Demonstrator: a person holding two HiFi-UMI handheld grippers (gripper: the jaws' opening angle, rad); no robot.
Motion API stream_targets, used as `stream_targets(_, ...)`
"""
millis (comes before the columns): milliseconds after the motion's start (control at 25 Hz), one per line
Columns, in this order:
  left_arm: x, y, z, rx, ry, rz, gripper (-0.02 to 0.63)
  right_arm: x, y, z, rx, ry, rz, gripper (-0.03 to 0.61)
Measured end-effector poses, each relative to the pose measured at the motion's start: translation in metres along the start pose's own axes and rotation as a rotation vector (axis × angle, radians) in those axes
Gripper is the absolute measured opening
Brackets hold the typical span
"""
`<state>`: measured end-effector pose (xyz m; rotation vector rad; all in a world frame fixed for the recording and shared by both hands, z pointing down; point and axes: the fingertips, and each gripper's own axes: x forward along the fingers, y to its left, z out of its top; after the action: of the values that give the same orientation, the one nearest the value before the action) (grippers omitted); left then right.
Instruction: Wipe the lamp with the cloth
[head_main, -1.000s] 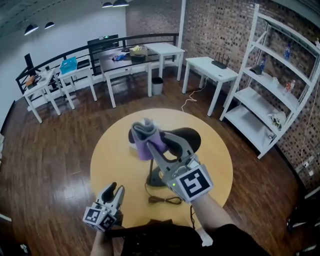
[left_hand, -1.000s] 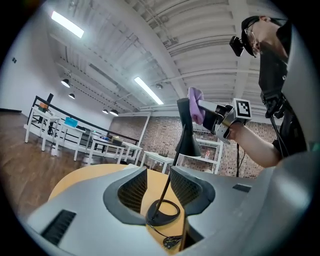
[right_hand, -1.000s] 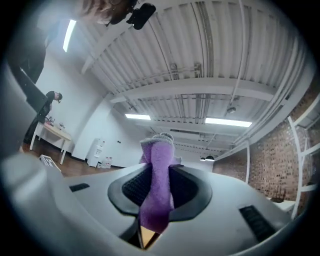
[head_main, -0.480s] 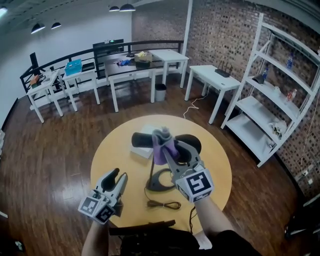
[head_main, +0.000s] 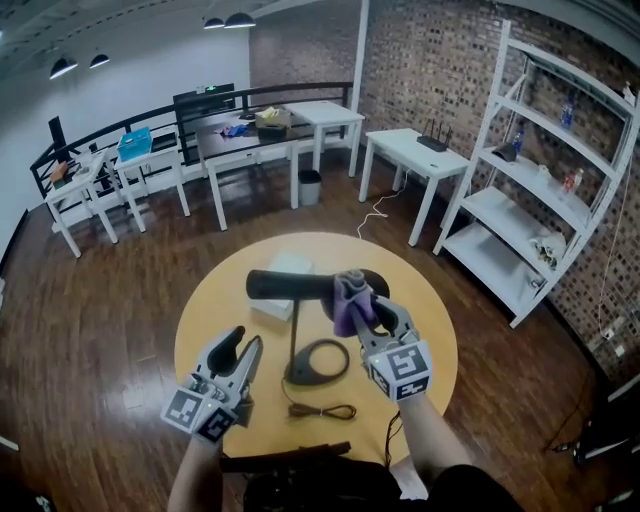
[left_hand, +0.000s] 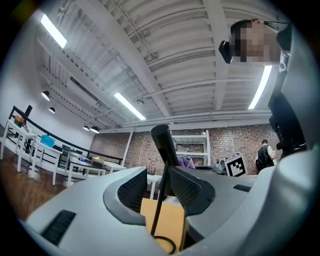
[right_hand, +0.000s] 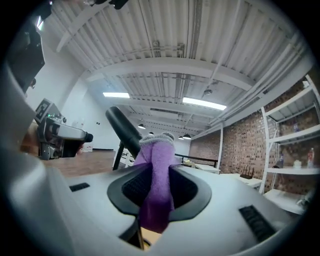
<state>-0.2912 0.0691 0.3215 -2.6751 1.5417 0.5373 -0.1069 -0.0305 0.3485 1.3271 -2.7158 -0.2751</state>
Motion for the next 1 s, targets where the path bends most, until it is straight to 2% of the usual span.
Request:
stream_targets(320,-0.019,-0.011,-0.049,-0.096,0.091,0.005,0.143,-0.020,-0.034,-0.040,0.068,0.049,-0.090,0.095)
stream_targets(480,-0.032,-0.003,-0.066,-0.096,0.154,0.044,0.143,-0.029,-0.052,-0.062,0.129,0.083,-0.141,0.094)
stream_targets(600,-0.034,0.001,-0.065,-0.119,0.136,0.054,0.143,-0.033,-0.061,-0.071,0.151,0.115,-0.167,0.095)
stream_targets(720,-0.035,0.003,-0.062,-0.160,0.118,0.057,0.143,-0.035,-0.060,-0.057,0.124,0.104,-0.170,0.094)
stream_targets(840,-0.040,0.008,-0.061,-0.166,0.117,0.072,0.143,-0.035,-0.035,-0.008,0.089,-0.015,-0.091,0.094)
stream_targets(920,-0.044,0.011,-0.062,-0.177,0.116,0.083,0.143,-0.034,-0.003,0.036,0.029,-0.125,0.020,0.094)
stream_targets(1000,-0.048,0.013,-0.063,-0.189,0.112,0.094,0.143,-0.030,0.040,0.072,-0.079,-0.227,0.154,0.094)
